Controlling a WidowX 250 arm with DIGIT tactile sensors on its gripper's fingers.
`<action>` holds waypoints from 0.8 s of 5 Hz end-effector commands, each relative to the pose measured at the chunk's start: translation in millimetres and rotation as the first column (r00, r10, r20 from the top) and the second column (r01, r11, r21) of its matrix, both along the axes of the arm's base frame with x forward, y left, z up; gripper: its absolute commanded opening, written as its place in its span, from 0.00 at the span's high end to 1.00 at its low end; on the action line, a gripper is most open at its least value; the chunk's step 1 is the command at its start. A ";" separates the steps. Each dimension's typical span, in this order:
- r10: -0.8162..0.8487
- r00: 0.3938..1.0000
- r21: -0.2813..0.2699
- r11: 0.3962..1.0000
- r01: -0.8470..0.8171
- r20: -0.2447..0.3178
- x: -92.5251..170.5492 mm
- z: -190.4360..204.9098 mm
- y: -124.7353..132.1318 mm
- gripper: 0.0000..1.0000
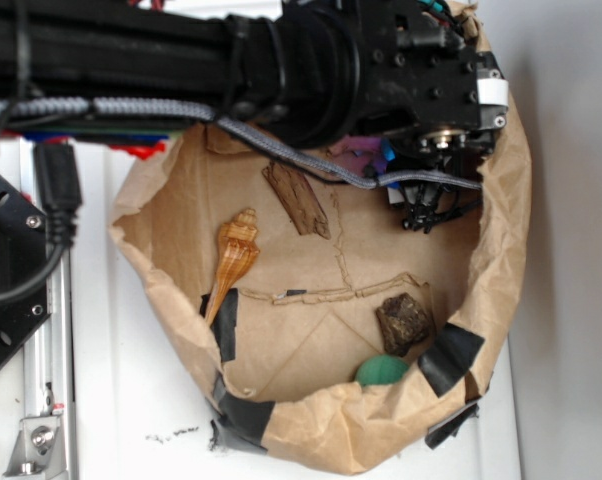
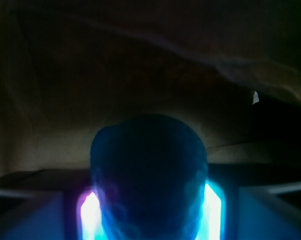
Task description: Grab the blue ball.
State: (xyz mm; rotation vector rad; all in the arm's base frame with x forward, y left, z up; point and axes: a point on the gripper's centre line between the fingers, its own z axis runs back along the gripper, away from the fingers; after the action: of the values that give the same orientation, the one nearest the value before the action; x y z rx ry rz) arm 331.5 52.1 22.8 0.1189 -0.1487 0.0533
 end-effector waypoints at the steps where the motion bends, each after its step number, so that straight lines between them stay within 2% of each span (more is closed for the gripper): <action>1: -0.012 0.999 0.003 1.000 0.012 0.042 6.2 9.7 -1.6 1.00; 2: -0.033 0.998 -0.004 0.999 0.033 0.045 -1.2 21.8 -5.8 1.00; 3: -0.063 0.998 -0.133 0.989 0.062 -0.006 -24.5 64.7 -33.1 1.00; 4: -0.157 0.985 -0.188 0.972 0.142 -0.070 -60.2 106.8 -59.2 1.00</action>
State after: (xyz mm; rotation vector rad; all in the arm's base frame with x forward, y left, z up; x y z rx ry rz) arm 268.1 -6.0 113.5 -0.0790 -0.0136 -0.0694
